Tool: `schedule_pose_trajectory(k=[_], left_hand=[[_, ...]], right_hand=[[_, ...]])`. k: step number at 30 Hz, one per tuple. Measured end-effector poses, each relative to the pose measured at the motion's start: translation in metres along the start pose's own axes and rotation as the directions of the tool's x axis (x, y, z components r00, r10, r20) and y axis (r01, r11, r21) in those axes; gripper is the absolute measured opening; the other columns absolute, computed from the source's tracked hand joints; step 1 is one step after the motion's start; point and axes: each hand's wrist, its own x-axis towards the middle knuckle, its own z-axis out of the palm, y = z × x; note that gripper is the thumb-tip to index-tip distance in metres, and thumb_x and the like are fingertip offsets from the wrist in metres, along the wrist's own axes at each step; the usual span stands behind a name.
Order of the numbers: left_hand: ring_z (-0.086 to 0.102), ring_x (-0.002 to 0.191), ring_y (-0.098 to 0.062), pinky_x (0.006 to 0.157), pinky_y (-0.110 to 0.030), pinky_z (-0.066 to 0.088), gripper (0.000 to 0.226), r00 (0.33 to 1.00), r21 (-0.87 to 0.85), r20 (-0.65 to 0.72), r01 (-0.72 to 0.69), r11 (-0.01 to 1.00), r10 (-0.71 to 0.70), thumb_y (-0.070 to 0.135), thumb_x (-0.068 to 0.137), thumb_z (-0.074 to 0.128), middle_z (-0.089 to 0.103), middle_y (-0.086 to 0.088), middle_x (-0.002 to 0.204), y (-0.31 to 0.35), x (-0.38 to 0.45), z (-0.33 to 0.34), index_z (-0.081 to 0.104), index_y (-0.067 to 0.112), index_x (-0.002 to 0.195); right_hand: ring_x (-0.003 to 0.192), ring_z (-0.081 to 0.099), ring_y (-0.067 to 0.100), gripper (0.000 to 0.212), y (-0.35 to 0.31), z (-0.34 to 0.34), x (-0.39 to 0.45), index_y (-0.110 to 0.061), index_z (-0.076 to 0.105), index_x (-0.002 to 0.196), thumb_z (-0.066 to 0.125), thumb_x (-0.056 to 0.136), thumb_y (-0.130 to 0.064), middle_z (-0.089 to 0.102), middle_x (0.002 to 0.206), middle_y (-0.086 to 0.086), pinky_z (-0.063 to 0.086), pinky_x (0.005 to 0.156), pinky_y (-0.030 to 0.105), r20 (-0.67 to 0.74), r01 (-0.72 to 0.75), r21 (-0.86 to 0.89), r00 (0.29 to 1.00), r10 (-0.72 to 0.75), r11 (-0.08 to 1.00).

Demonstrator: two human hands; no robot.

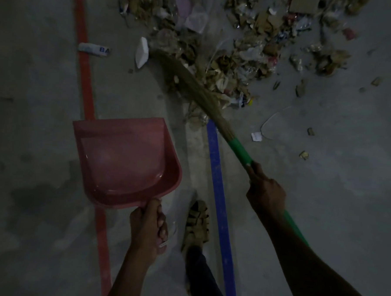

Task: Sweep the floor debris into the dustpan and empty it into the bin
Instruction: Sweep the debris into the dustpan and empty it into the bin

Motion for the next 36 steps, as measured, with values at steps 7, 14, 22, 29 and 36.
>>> schedule_pose_trajectory(k=[7,14,22,29,36], left_hand=[[0.033,0.032,-0.016,0.044,-0.016,0.026,0.030,0.999,0.019,0.028,-0.035,0.999,0.034,0.023,0.095,0.056,0.038,-0.002,0.047,-0.008,-0.022,0.011,0.047,0.015,0.067],[0.032,0.030,-0.016,0.045,-0.014,0.025,0.027,0.999,0.006,-0.004,-0.041,0.999,0.041,0.023,0.094,0.055,0.037,0.000,0.047,-0.003,-0.038,0.002,0.047,0.015,0.070],[0.032,0.029,-0.016,0.046,-0.018,0.024,0.031,0.999,0.042,0.017,-0.049,0.998,0.049,0.021,0.094,0.055,0.037,-0.002,0.045,0.008,-0.015,0.003,0.048,0.014,0.066],[0.031,0.029,-0.014,0.040,-0.014,0.025,0.033,0.997,0.065,0.055,-0.064,0.996,0.060,0.023,0.097,0.056,0.036,-0.002,0.045,0.044,0.015,0.003,0.047,0.013,0.067],[0.032,0.030,-0.014,0.045,-0.016,0.025,0.033,0.994,-0.004,0.058,-0.088,0.996,0.088,0.024,0.097,0.055,0.036,0.000,0.045,0.095,0.053,-0.017,0.046,0.015,0.067]], right_hand=[[0.051,0.058,0.011,0.067,0.041,0.004,-0.050,-0.024,0.053,0.140,0.071,0.078,-0.002,0.063,0.134,0.000,0.047,0.048,0.019,-0.085,0.112,0.177,0.991,-0.098,0.978],[0.055,0.058,0.005,0.058,0.040,-0.018,-0.036,-0.026,0.050,0.142,0.064,0.089,-0.009,0.071,0.116,0.003,0.042,0.053,0.015,0.114,0.045,0.269,0.990,-0.079,0.962],[0.056,0.052,0.012,0.058,0.028,-0.046,0.034,-0.031,0.047,0.145,0.059,0.091,-0.012,0.063,0.084,0.002,0.044,0.049,0.024,0.111,-0.199,0.075,0.976,0.190,0.977],[0.045,0.045,0.008,0.062,-0.008,-0.040,0.039,-0.026,0.053,0.140,0.064,0.084,-0.001,0.073,0.106,0.004,0.032,0.041,0.018,-0.184,-0.074,0.102,0.979,0.091,0.992],[0.056,0.067,0.016,0.062,-0.043,-0.019,0.017,-0.026,0.063,0.130,0.072,0.075,-0.001,0.077,0.095,0.003,0.059,0.062,0.032,-0.055,0.017,0.311,0.998,0.001,0.950]])
